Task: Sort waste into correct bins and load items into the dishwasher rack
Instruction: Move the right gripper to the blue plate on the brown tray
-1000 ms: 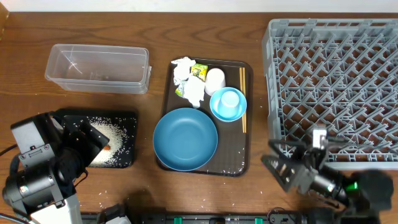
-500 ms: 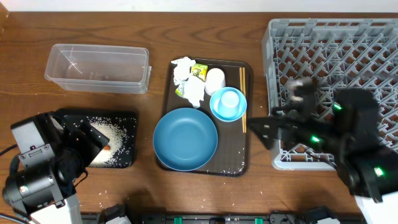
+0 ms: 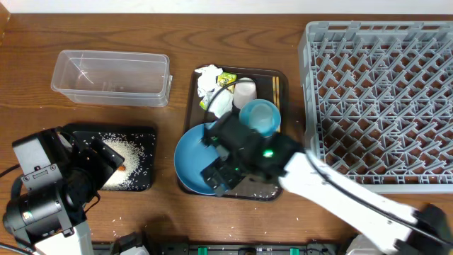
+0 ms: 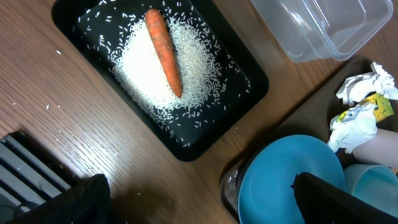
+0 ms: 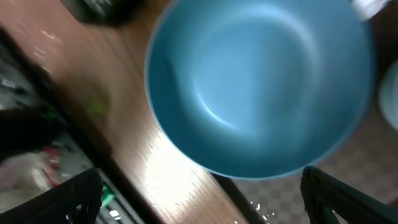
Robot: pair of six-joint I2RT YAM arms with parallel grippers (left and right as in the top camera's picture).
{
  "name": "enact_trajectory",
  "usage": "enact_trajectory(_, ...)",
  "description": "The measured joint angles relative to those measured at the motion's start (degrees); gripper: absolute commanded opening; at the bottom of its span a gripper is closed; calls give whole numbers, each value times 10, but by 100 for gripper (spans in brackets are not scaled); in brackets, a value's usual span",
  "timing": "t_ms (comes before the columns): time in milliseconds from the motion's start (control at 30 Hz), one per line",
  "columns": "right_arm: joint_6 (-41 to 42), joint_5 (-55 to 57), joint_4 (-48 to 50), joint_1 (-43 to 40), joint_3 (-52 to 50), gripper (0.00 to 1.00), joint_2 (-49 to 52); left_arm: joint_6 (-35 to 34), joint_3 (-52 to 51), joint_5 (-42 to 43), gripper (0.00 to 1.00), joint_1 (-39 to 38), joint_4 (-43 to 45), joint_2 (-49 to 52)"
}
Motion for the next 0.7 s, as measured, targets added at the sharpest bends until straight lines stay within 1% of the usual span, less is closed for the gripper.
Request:
enact_trajectory(133, -1, -10, 23, 15, 0, 99, 35, 0, 0, 0, 96, 0, 0, 0)
enact_trajectory(400, -8, -10, 63, 58, 0, 99, 66, 0, 0, 0, 96, 0, 0, 0)
enact_trajectory(533, -16, 20, 72, 80, 0, 91, 102, 0, 0, 0, 96, 0, 0, 0)
enact_trajectory(700, -16, 38, 93, 86, 0, 88, 151, 0, 0, 0, 96, 0, 0, 0)
